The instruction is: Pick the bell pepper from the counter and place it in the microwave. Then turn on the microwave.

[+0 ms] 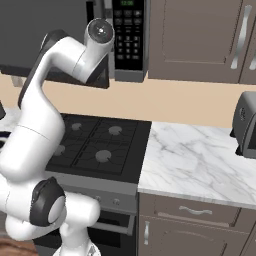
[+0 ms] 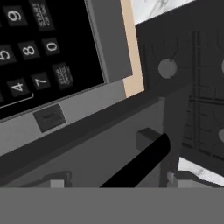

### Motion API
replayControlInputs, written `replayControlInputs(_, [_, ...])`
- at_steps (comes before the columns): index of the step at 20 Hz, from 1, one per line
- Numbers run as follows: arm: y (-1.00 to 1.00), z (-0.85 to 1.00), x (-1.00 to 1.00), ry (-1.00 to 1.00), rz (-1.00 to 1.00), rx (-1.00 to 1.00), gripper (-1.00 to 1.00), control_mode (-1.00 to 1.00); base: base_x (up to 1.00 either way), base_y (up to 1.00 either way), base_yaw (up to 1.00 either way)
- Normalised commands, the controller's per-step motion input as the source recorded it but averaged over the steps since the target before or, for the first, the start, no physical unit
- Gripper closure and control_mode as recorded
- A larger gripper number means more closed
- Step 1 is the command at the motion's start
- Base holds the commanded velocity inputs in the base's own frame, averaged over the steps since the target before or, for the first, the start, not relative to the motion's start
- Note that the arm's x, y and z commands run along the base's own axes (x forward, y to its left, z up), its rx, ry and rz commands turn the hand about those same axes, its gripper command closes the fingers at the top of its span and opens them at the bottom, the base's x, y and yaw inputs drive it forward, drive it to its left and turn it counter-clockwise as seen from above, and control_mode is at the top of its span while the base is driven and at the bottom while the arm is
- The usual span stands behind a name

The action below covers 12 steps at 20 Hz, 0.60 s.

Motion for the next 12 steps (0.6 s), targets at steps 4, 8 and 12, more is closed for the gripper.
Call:
replayControlInputs(4, [0.10,-0.08,0.43,0.00,-0.07,0.05,-1.00,-1.00,0.00,0.00,0.00])
replayControlInputs(8, [0.13,-0.11,0.42,-0.01,-0.09,0.06,-1.00,-1.00,0.00,0.00,0.00])
replayControlInputs(12, [0.14,-0.12,0.42,-0.06,-0.11,0.06,-1.00,-1.00,0.00,0.00,0.00])
